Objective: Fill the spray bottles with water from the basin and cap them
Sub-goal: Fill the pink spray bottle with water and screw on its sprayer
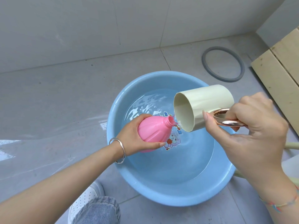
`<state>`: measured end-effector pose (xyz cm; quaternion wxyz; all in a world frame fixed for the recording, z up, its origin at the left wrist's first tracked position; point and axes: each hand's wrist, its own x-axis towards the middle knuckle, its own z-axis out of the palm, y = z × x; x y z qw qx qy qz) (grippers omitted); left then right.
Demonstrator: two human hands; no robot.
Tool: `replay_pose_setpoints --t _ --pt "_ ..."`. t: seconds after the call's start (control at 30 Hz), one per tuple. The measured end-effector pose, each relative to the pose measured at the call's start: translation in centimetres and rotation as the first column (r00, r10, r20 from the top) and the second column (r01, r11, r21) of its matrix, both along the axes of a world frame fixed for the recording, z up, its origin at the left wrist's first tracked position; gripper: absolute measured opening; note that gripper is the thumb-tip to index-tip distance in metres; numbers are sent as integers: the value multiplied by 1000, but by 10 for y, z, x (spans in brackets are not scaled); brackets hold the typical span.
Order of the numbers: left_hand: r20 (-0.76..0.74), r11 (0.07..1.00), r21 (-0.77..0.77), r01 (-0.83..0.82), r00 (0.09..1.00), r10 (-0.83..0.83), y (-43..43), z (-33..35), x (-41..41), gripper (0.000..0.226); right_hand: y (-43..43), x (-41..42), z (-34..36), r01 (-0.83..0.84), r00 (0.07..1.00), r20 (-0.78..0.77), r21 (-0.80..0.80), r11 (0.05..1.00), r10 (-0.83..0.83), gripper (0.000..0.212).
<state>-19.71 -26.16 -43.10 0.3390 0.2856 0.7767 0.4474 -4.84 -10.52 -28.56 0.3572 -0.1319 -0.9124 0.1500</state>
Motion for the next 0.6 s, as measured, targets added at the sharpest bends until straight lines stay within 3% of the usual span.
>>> replay_pose_setpoints --t 0.2,0.6 --pt "2 1000 2 -5 1000 5 0 0 0 82 4 -5 -10 -2 1000 -5 68 998 3 43" --pt "2 1000 -2 -11 1000 11 -1 1 0 80 1 -9 -17 -158 986 -16 219 963 166 42"
